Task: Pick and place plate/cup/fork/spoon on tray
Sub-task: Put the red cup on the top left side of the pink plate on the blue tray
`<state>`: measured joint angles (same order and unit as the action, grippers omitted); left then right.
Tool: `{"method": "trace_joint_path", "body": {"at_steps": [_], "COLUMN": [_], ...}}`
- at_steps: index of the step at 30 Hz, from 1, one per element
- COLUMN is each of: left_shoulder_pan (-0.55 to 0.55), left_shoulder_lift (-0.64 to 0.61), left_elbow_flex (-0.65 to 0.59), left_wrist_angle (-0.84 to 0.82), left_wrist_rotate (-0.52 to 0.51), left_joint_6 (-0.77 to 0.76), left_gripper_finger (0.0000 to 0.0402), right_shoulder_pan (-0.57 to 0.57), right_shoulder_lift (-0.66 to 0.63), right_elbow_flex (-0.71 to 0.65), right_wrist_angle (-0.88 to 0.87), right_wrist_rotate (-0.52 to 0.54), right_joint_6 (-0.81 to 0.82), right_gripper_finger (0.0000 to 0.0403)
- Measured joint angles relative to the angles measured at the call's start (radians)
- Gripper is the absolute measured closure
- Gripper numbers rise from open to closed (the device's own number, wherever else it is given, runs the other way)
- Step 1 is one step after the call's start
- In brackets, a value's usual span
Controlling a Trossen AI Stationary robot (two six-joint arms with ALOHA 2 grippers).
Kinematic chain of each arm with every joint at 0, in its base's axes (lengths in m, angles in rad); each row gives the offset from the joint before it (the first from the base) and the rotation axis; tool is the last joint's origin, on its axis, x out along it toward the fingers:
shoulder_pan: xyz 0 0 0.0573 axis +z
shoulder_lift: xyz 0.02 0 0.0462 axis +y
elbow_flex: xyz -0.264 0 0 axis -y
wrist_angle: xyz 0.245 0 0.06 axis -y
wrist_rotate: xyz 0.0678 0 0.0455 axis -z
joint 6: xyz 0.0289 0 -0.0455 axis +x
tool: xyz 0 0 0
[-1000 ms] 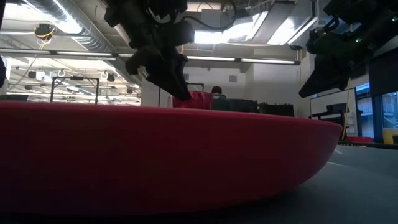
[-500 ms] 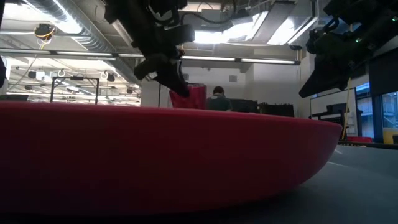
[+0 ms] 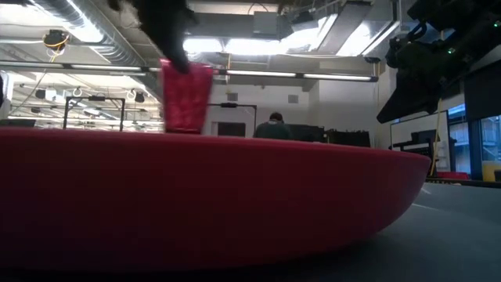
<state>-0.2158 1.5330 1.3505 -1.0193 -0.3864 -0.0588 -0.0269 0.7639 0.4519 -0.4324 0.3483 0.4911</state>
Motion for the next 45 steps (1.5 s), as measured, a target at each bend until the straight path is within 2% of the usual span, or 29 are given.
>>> {"method": "trace_joint_path", "body": {"at_steps": [4, 12, 19, 24, 32, 39, 45], "left_shoulder_pan": [-0.113, -0.278, -0.360, -0.390, -0.417, -0.478, -0.493], "left_shoulder_lift": [0.001, 0.001, 0.002, 0.002, 0.002, 0.002, 0.002], "left_elbow_flex": [-0.001, -0.005, -0.111, -0.162, -0.164, -0.164, -0.164], "left_wrist_angle": [-0.072, -0.068, -0.050, -0.011, -0.008, -0.008, -0.008], "left_wrist_rotate": [0.009, 0.001, 0.001, -0.015, -0.028, -0.105, -0.118], "left_joint_6": [-0.171, -0.390, -0.562, -0.591, -0.664, -0.751, -0.790], "left_gripper_finger": [0.0397, 0.0397, 0.0397, 0.0396, 0.0395, 0.0395, 0.0394], "right_shoulder_pan": [0.000, 0.000, 0.000, 0.000, 0.000, 0.000, 0.000], "right_shoulder_lift": [0.000, 0.000, 0.000, 0.000, 0.000, 0.000, 0.000], "right_elbow_flex": [0.000, 0.000, 0.000, 0.000, 0.000, 0.000, 0.000], "right_wrist_angle": [0.001, 0.003, 0.011, 0.032, 0.049, 0.048, 0.048], "right_wrist_rotate": [0.000, 0.000, 0.000, 0.000, 0.000, 0.000, 0.000], "right_joint_6": [0.002, 0.067, 0.084, 0.084, 0.081, 0.078, 0.078], "right_gripper_finger": [0.0346, 0.0346, 0.0346, 0.0346, 0.0346, 0.0346, 0.0346]}}
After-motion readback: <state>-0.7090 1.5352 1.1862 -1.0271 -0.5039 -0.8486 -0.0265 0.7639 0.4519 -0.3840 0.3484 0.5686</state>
